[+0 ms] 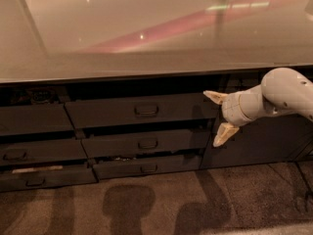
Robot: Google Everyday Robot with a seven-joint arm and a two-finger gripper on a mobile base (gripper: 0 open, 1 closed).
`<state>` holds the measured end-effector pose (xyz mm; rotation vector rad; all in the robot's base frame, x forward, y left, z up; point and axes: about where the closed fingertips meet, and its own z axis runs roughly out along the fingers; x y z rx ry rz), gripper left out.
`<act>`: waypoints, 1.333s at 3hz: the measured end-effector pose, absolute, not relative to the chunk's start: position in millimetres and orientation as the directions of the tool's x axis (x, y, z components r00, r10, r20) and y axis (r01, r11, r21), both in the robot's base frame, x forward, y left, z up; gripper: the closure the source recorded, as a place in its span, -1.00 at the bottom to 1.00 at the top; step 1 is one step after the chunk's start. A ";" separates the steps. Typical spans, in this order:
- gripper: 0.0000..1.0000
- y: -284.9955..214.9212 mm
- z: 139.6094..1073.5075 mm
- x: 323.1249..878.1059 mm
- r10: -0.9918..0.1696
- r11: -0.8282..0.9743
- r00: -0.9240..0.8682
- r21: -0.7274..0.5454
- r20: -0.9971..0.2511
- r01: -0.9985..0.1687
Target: Open top drawer
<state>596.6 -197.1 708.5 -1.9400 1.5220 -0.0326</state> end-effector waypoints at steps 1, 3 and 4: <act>-1.00 -195.3 702.1 602.1 -0.873 -0.111 0.318 -0.483 -0.371 -0.868; -1.00 -205.0 652.4 652.1 -0.904 -0.099 0.222 -0.324 -0.365 -0.941; -1.00 -205.0 652.5 652.0 -0.904 -0.100 0.222 -0.325 -0.365 -0.941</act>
Offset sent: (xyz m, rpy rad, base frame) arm 0.0792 -0.0145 -0.0732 -0.0904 0.2661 -0.0578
